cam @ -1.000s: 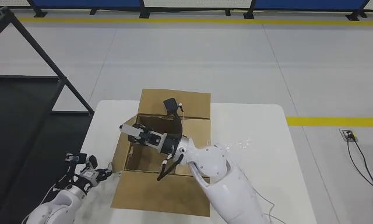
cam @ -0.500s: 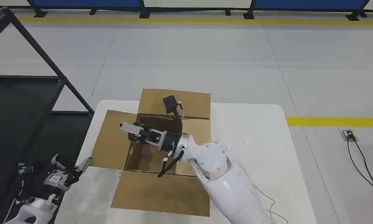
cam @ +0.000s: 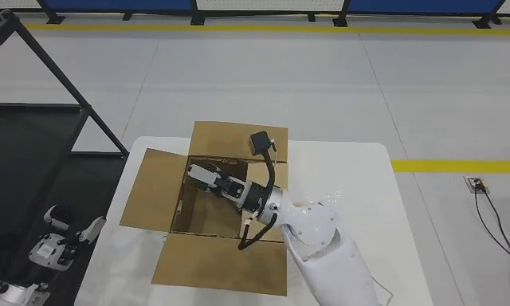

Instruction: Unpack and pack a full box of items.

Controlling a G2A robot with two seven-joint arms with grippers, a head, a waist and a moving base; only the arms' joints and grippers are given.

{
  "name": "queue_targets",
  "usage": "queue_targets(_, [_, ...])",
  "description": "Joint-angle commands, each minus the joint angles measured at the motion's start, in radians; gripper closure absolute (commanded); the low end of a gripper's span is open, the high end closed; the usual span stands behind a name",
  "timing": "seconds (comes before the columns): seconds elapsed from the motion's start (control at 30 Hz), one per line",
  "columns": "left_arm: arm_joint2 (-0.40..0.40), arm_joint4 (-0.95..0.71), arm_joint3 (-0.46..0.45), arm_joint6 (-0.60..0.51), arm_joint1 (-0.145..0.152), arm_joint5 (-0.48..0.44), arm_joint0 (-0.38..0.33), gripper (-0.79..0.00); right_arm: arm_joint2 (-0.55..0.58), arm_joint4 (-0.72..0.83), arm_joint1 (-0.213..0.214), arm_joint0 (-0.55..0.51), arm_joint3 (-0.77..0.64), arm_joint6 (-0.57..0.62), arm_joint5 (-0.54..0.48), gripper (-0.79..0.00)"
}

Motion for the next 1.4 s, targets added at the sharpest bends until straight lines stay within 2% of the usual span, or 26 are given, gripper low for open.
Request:
queue_targets(0.0, [-0.009, -0.017, -0.025, -0.044, 0.004, -0.026, -0.008, -0.785, 0.021, -0.009, 0.008, -0.050, -0.058, -0.014, 0.003, -0.785])
queue_targets(0.13, [0.017, 0.000, -0.075, -0.123, 0.012, -0.053, -0.043, -0.785, 0.067, -0.024, 0.024, -0.167, -0.168, -0.045, -0.007, -0.785])
queue_targets(0.33, [0.166, 0.056, -0.107, -0.227, 0.020, 0.006, -0.164, -0.785, 0.136, -0.017, 0.049, -0.345, -0.281, -0.060, -0.066, -0.785])
queue_targets(0.63, [0.460, 0.086, -0.010, -0.392, 0.019, 0.113, -0.443, -0.785, 0.232, 0.004, 0.075, -0.562, -0.370, -0.162, -0.169, -0.785])
queue_targets(0.77, [0.582, 0.083, 0.049, -0.437, 0.011, 0.140, -0.540, -0.785, 0.262, 0.034, 0.081, -0.650, -0.396, -0.238, -0.253, -0.785])
queue_targets(0.83, [0.615, 0.071, 0.073, -0.470, 0.008, 0.147, -0.577, -0.785, 0.268, 0.037, 0.082, -0.682, -0.399, -0.291, -0.261, -0.785])
queue_targets(1.3, [0.615, 0.071, 0.073, -0.470, 0.008, 0.147, -0.577, -0.785, 0.268, 0.037, 0.082, -0.682, -0.399, -0.291, -0.261, -0.785])
queue_targets(1.37, [0.622, 0.033, 0.084, -0.464, 0.006, 0.155, -0.572, -0.785, 0.266, 0.033, 0.082, -0.680, -0.402, -0.293, -0.258, -0.785])
